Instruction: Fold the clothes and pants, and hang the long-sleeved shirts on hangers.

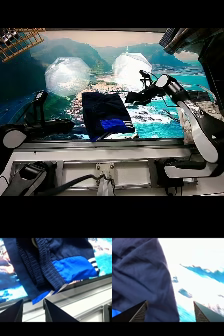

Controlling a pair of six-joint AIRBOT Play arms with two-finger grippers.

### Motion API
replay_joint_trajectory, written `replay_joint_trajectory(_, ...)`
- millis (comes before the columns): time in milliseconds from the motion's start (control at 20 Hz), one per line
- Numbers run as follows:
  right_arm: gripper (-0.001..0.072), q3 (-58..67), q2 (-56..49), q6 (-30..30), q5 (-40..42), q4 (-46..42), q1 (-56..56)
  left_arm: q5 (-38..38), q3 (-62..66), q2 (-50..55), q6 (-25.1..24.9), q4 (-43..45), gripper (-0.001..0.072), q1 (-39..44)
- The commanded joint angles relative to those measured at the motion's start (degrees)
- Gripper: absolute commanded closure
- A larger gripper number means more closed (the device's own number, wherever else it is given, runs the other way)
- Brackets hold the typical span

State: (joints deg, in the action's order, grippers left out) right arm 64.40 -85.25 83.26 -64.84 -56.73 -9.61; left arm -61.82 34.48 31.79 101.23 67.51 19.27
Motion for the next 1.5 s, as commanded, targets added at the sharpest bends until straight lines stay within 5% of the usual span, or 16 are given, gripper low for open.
replay_joint_trajectory(0,0.0070,0.0,-4.6,-8.2,-0.1,7.8,0.5,0.1,0.0,0.0,0.0,0.0,0.0428,-0.1)
replay_joint_trajectory(300,0.0108,0.0,-7.7,-9.3,1.0,8.1,-3.3,0.1,0.0,0.0,0.0,0.0,0.0428,-0.1)
replay_joint_trajectory(700,0.0670,0.0,-9.4,-9.0,4.9,7.9,-8.9,0.1,0.0,0.0,0.0,0.0,0.0428,-0.1)
replay_joint_trajectory(1450,0.0667,0.1,3.0,-2.6,4.7,-0.3,6.3,0.1,0.0,0.0,0.0,0.0,0.0428,-0.1)
